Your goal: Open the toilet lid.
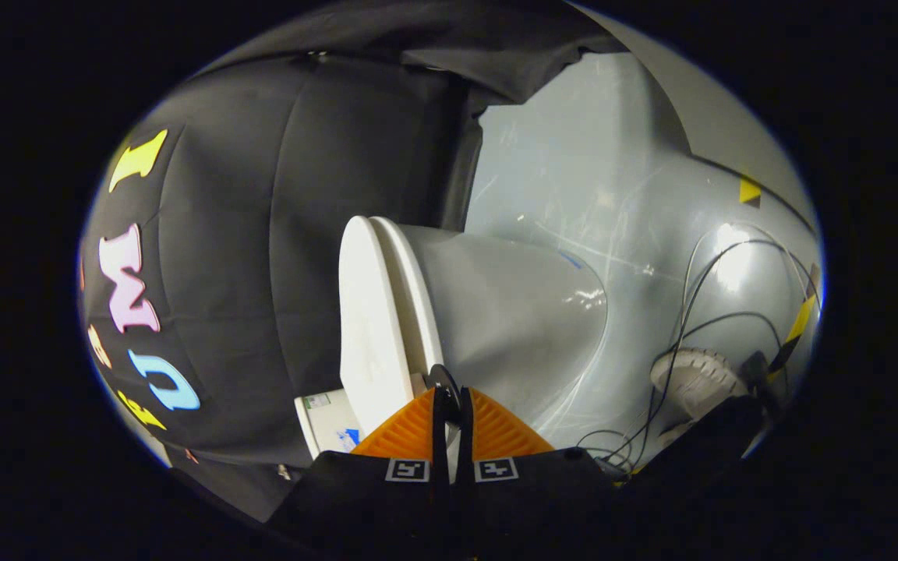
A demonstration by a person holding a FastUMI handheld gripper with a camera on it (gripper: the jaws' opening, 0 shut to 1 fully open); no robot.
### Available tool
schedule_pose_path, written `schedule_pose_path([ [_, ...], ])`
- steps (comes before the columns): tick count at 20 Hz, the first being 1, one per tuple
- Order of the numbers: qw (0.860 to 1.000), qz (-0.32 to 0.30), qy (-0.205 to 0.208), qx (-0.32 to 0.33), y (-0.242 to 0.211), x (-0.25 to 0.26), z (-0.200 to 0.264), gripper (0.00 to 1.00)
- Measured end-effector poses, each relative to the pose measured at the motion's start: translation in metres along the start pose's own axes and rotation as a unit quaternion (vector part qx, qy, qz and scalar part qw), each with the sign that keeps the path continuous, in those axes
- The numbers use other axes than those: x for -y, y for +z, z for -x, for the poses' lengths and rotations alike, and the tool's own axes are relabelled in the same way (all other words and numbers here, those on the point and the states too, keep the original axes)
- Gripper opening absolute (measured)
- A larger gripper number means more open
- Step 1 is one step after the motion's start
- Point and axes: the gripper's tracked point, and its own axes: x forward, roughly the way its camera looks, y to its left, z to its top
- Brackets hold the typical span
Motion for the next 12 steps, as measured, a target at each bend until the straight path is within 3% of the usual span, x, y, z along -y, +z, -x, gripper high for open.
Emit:
schedule_pose_path([
  [5,0.987,0.155,-0.043,0.022,0.003,-0.006,0.004,0.05],
  [9,0.961,0.265,-0.059,0.047,0.008,-0.023,0.012,0.05],
  [12,0.947,0.310,-0.055,0.061,0.008,-0.042,0.022,0.05],
])
